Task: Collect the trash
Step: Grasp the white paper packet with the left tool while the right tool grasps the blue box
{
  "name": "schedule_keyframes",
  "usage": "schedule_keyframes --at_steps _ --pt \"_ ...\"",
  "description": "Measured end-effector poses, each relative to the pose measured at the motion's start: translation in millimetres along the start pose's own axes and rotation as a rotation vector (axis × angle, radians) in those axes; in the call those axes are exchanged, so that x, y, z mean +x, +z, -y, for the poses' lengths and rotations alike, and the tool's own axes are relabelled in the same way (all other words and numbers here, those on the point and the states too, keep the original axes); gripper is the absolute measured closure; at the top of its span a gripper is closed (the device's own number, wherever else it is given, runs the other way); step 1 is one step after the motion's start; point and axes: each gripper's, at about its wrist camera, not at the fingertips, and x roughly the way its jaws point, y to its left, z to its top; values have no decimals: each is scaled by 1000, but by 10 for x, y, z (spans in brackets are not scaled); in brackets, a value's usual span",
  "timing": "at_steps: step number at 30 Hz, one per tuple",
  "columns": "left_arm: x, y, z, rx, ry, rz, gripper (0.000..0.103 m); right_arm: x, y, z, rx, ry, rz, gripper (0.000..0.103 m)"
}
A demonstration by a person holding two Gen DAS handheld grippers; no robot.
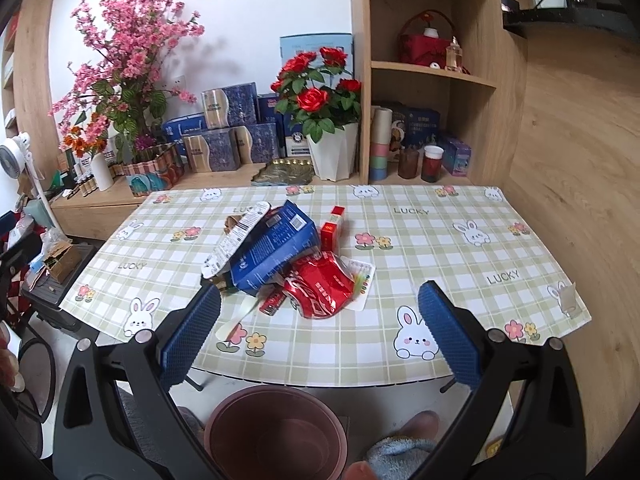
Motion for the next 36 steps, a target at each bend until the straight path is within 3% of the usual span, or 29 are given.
schedule_keyframes --at_steps 7,10,12,22,24,25,27,30,34,36 --pt "364 -196 119 68 -56 -61 5 285 -104 112 41 15 -56 6" --pt "575 -247 172 115 -115 -40 5 470 -166 174 64 26 -86 6" --pt "778 -267 193 104 -151 -70 5 585 -192 232 84 29 -99 6" --pt "2291 -152 552 153 -232 -232 6 1212 -272 504 161 42 -116 5" --pt "2615 -131 652 189 -201 -259 15 1300 -273 529 156 52 -117 5" --pt "2729 -129 689 210 -190 -270 31 1331 -275 541 156 54 -112 5" --pt "3017 -138 756 230 -184 -314 42 1398 -285 572 159 55 -108 5" --pt "3289 -169 799 230 -194 -344 42 1511 -320 605 177 83 -136 5" --pt "3381 -140 813 227 -188 -323 42 1603 -391 591 170 83 -161 6" --pt "3397 -122 802 219 -232 -326 64 1631 -410 575 152 69 -167 6"
